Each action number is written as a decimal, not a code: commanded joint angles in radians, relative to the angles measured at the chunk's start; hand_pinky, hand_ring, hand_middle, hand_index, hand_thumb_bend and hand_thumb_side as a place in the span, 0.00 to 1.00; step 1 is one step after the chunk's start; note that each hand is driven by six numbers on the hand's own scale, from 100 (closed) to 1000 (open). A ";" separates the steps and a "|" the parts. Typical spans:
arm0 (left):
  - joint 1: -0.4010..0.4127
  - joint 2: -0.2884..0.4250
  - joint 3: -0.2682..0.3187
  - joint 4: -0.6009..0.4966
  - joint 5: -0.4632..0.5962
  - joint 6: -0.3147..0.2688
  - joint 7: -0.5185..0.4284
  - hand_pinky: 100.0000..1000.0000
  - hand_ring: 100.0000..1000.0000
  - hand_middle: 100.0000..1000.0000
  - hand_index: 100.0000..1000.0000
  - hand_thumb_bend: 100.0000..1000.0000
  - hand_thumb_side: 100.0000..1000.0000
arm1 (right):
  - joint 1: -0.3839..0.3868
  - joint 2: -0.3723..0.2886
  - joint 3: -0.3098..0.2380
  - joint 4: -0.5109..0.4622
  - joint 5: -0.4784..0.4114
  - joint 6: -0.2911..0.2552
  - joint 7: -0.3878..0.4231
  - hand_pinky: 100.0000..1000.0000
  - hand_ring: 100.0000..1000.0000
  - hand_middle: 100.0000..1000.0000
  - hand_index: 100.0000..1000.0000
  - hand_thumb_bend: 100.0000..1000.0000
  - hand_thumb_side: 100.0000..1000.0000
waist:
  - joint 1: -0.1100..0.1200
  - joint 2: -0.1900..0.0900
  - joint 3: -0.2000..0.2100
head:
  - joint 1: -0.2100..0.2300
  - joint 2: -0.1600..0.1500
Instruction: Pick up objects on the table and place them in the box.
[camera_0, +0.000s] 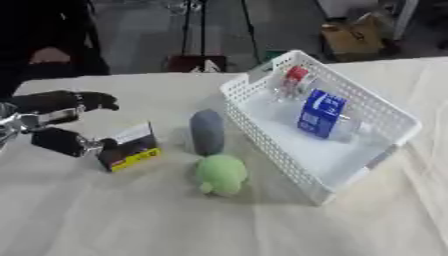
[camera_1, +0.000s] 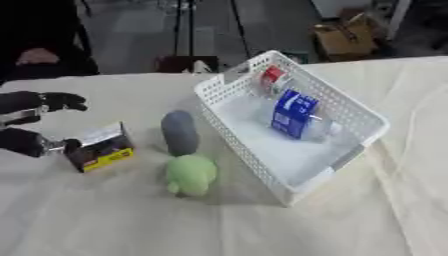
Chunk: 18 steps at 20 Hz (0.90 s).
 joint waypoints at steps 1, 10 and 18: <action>-0.022 0.011 0.020 0.018 -0.012 0.003 -0.011 0.97 0.99 1.00 1.00 0.33 0.77 | -0.008 -0.007 0.001 -0.017 -0.003 0.001 0.002 0.72 0.71 0.65 0.78 0.00 1.00 | -0.002 -0.021 -0.002 | -0.001 -0.004; -0.055 -0.011 0.026 0.082 -0.154 0.007 0.022 0.95 1.00 1.00 1.00 0.41 0.73 | -0.006 -0.008 0.002 -0.017 -0.009 0.003 0.005 0.72 0.71 0.65 0.78 0.00 1.00 | 0.000 -0.017 -0.005 | 0.003 -0.006; -0.069 -0.037 0.030 0.133 -0.322 -0.011 0.096 0.95 1.00 1.00 1.00 0.45 0.74 | -0.008 -0.008 0.003 -0.017 -0.012 0.003 0.008 0.72 0.71 0.65 0.78 0.00 1.00 | 0.000 -0.012 -0.011 | 0.009 -0.009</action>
